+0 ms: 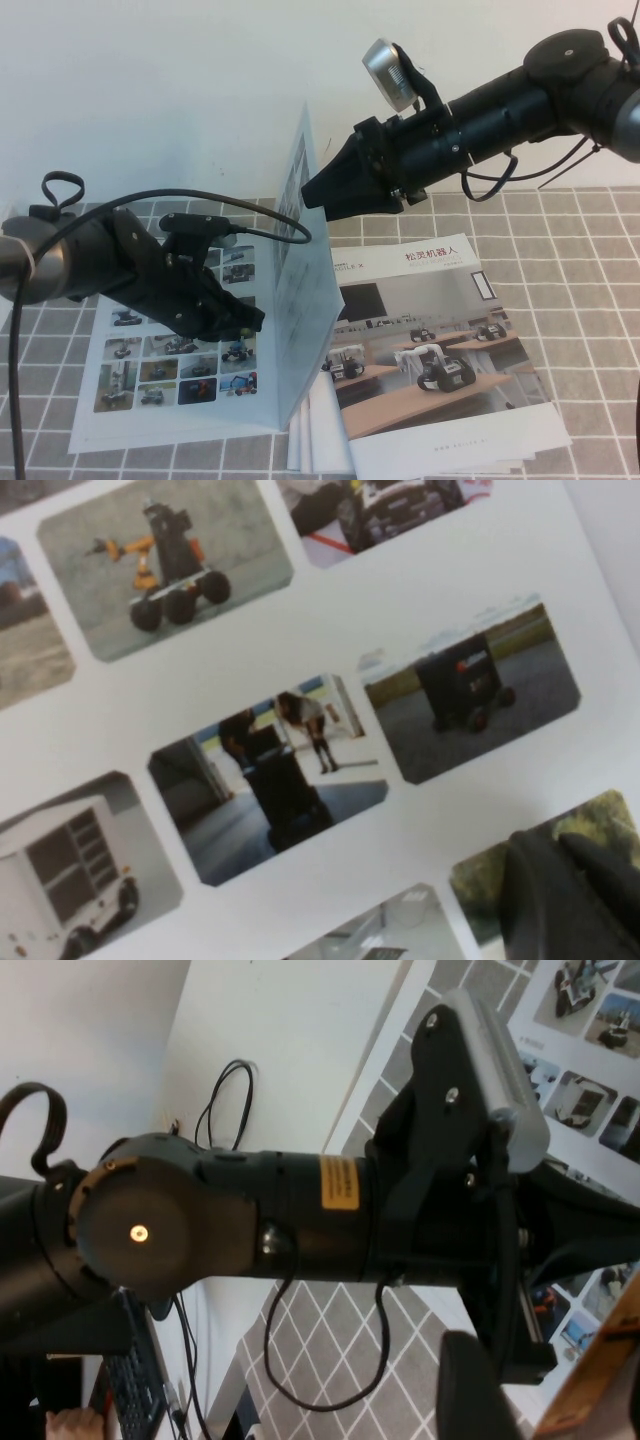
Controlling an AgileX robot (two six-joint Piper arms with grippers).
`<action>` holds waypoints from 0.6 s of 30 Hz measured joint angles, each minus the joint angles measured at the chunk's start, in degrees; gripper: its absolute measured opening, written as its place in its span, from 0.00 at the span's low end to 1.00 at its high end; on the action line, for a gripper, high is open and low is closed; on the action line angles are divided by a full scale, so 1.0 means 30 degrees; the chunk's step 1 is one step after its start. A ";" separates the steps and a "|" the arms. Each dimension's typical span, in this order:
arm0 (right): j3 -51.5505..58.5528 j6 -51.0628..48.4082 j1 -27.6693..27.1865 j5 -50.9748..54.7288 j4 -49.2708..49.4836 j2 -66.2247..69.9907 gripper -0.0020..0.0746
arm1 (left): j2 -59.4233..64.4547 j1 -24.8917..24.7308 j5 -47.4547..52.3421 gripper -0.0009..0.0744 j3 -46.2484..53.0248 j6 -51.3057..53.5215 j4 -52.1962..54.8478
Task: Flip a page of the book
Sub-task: Open the closed book
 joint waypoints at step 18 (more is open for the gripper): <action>0.0000 -0.0072 0.0082 0.0000 0.0000 0.0000 0.46 | -0.6980 -0.0131 0.4708 0.01 -0.1499 0.0022 -0.0120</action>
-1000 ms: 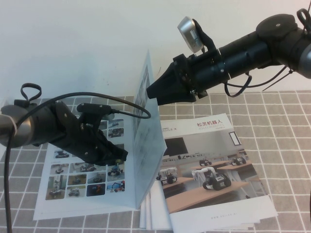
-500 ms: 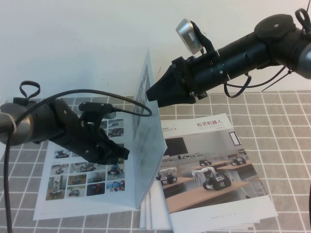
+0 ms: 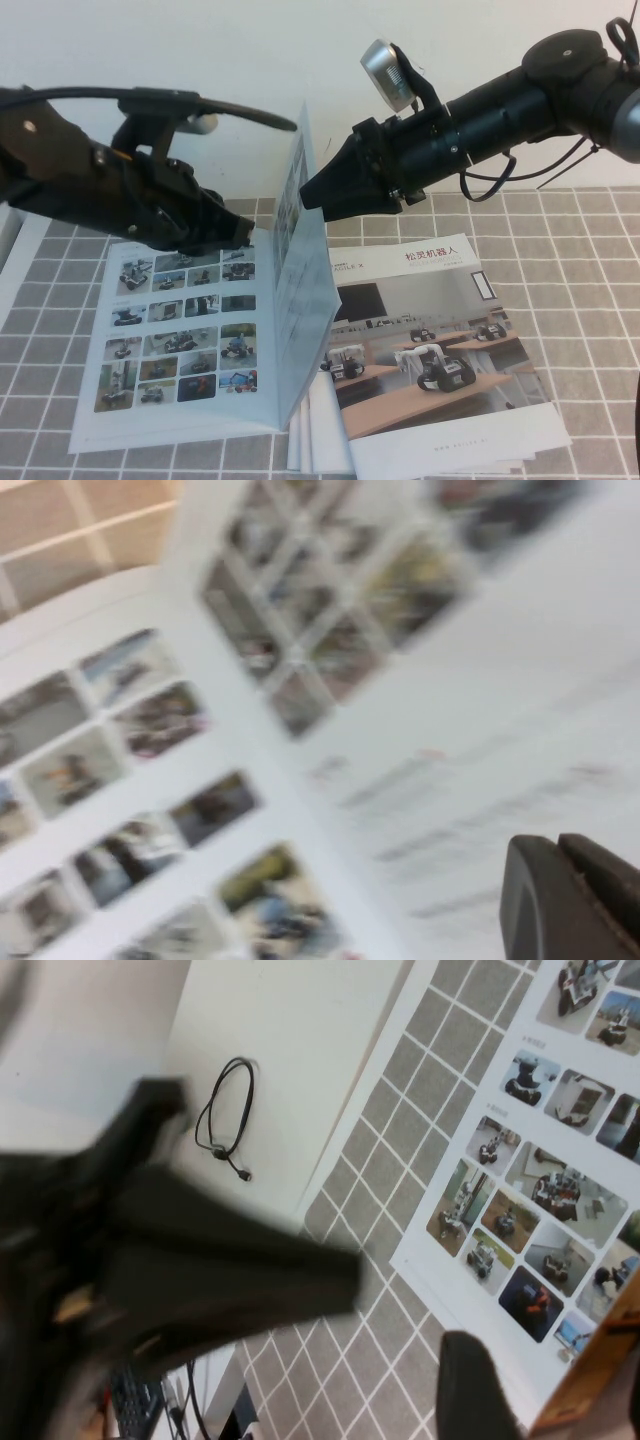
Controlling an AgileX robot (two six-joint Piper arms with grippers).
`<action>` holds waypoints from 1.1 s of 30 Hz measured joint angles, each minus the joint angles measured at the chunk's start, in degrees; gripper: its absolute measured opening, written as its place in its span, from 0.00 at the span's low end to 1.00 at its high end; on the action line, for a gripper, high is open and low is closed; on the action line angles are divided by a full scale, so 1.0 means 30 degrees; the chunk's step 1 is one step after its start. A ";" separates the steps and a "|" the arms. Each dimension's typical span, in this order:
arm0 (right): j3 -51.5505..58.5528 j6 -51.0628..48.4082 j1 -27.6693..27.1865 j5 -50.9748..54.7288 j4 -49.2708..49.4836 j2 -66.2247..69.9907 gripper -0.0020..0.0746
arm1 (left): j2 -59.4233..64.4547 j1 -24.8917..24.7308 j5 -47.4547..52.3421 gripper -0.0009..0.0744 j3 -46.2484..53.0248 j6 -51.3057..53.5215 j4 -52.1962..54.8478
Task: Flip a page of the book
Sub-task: Open the closed book
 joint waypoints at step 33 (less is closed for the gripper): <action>0.0000 -0.1680 0.0000 -0.0035 0.0000 0.0000 0.46 | -0.0145 -0.8055 -0.3438 0.01 0.0000 0.0805 0.6936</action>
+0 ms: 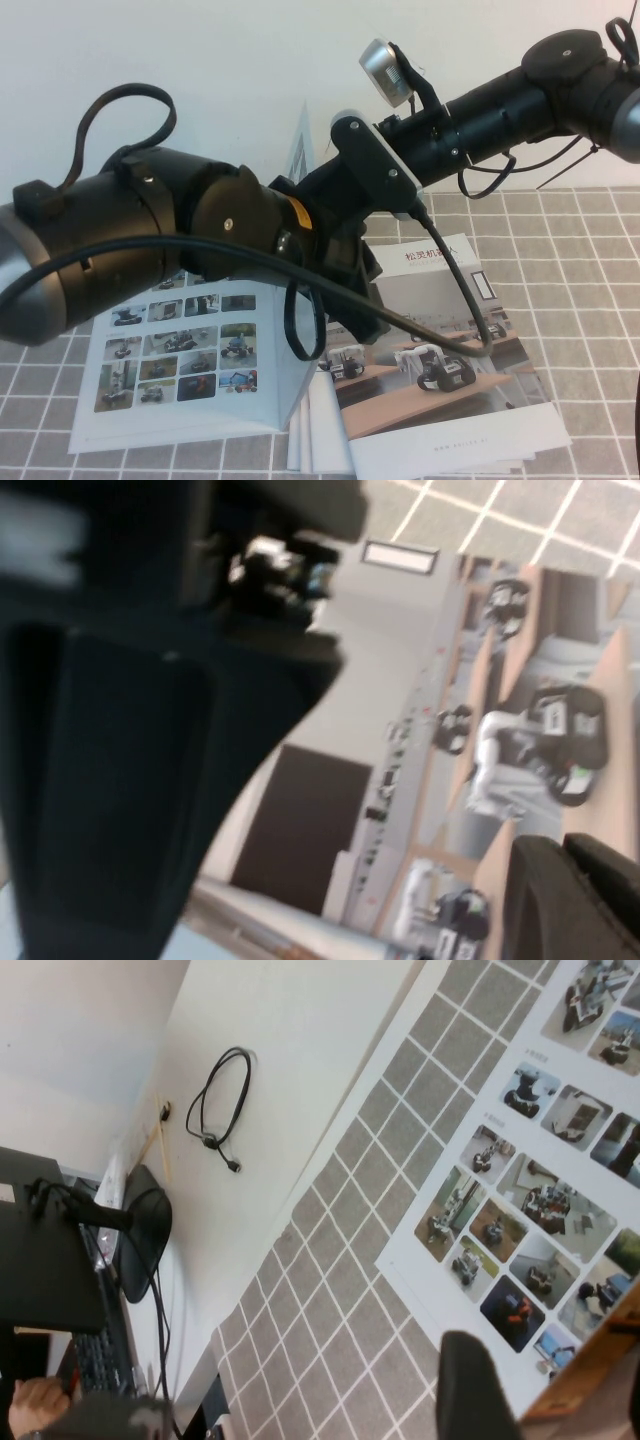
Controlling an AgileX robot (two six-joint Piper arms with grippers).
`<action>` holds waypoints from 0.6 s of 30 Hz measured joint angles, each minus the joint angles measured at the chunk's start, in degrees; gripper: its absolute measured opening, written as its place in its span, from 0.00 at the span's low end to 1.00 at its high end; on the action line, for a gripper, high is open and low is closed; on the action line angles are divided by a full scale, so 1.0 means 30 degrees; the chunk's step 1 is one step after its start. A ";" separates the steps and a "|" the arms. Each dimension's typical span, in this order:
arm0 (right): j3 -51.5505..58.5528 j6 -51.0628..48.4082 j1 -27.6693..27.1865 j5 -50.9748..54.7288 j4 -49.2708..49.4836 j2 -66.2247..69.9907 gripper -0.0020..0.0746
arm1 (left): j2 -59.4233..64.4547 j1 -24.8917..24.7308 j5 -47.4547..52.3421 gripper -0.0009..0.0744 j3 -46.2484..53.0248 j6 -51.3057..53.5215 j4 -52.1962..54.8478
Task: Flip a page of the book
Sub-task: Open the closed book
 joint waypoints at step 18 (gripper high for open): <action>-0.2065 -0.0707 0.0000 0.0000 0.0271 0.0000 0.46 | 0.0000 0.0000 0.2534 0.01 0.0000 -0.7720 0.7195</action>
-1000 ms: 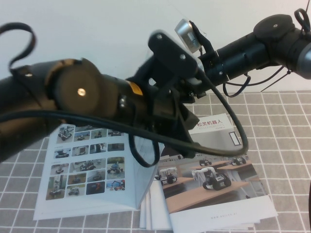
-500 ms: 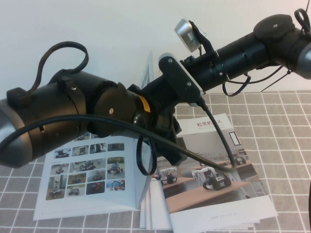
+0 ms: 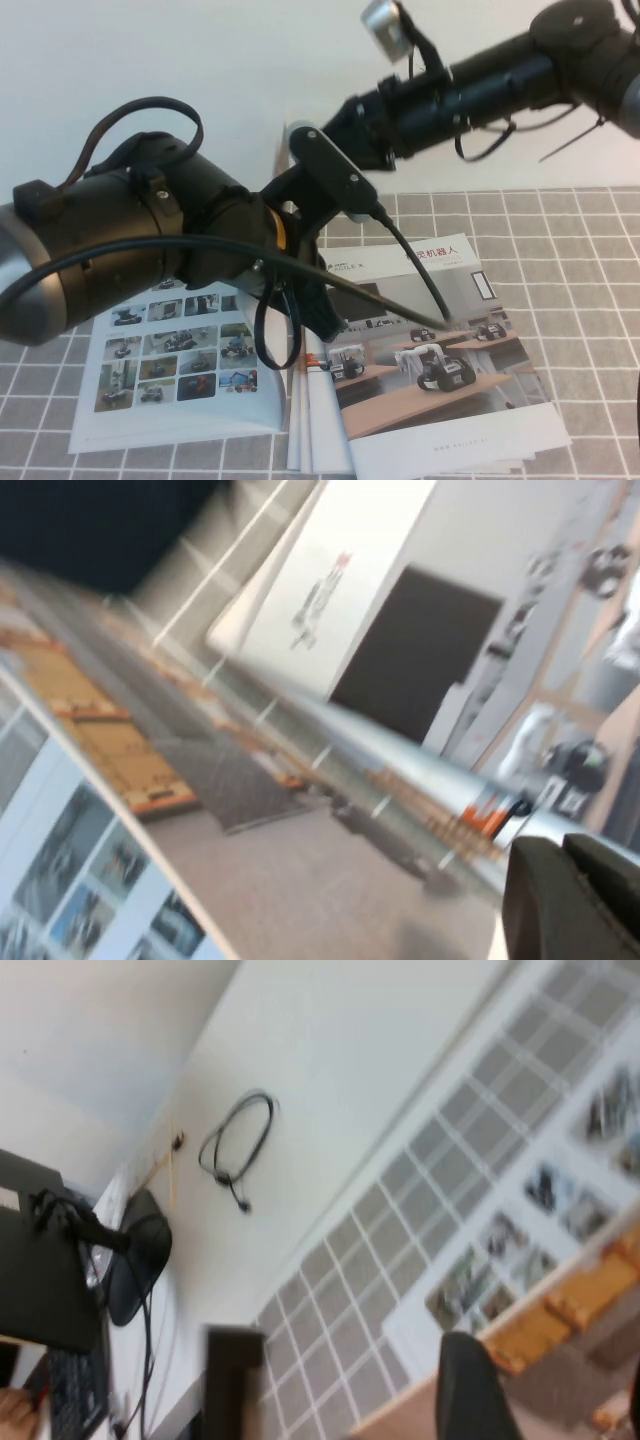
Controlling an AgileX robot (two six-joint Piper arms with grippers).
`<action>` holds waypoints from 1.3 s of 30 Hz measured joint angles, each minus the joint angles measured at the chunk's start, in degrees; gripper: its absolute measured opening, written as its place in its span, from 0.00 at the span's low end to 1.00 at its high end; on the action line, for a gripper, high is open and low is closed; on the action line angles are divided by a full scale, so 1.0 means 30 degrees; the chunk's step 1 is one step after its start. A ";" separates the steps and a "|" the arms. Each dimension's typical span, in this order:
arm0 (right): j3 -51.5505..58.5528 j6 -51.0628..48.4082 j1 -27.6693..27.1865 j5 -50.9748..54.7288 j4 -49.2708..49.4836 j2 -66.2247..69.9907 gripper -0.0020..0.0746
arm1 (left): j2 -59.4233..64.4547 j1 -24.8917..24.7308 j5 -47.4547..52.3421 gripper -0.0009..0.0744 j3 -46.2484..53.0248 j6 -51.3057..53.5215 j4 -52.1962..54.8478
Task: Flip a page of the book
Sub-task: Open the closed book
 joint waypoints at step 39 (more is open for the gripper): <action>-0.3145 0.2452 0.1758 0.0478 -1.4674 0.2586 0.02 | 0.3614 0.0573 0.5747 0.01 0.1063 -1.1617 0.4189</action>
